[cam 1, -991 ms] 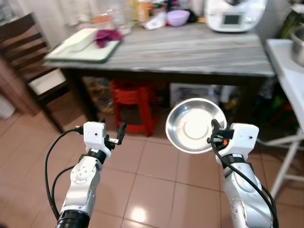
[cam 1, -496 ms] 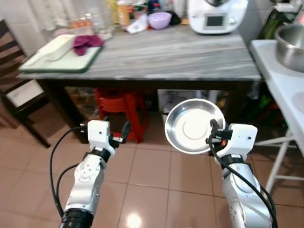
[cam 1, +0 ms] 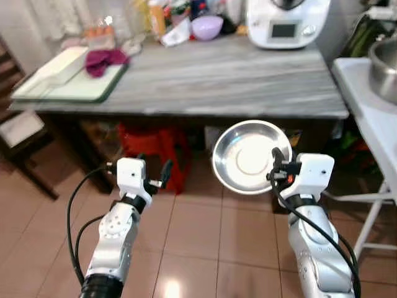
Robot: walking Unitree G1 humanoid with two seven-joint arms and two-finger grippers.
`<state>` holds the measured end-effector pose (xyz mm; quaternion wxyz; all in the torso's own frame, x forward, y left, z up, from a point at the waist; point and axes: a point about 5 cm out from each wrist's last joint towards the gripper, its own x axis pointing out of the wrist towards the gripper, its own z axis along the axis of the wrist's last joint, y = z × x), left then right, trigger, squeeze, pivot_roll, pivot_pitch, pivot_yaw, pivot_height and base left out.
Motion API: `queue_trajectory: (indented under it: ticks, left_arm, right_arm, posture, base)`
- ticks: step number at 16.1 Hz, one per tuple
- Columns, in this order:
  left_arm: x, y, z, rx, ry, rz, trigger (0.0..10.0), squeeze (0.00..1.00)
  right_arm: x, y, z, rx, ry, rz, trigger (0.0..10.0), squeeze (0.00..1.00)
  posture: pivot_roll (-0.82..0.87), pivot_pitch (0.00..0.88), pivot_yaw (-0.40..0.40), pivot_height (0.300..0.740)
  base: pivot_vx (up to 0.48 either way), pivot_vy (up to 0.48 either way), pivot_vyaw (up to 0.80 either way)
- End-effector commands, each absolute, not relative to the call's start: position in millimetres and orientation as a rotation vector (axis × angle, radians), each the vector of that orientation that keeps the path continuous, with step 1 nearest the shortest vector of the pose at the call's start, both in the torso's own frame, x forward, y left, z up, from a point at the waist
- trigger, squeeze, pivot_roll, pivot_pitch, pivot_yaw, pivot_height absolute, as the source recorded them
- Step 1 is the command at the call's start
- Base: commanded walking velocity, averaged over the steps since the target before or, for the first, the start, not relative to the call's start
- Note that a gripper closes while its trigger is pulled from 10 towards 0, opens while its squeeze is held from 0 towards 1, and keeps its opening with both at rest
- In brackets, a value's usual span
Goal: Setting the table
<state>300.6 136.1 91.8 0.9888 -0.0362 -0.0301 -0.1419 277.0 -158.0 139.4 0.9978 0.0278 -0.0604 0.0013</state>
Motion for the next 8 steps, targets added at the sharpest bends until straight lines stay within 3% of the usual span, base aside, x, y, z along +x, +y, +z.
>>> queue_trajectory:
  ticks: [1, 8]
  left_arm:
    - [301.1, 129.7, 93.9, -0.069, -0.065, -0.312, 10.0, 0.0]
    - [301.4, 129.0, 93.7, -0.071, -0.066, -0.314, 10.0, 0.0]
  right_arm:
    - [277.5, -164.3, 142.0, 0.044, -0.136, -0.019, 10.0, 0.0]
    - [281.6, -163.5, 144.5, 0.038, -0.147, -0.012, 10.0, 0.0]
  posture:
    - [-0.16, 0.08, 0.081, 0.74]
    - [-0.16, 0.068, 0.071, 0.74]
  base:
    - [0.364, 0.0, 0.0]
    - [0.366, 0.0, 0.0]
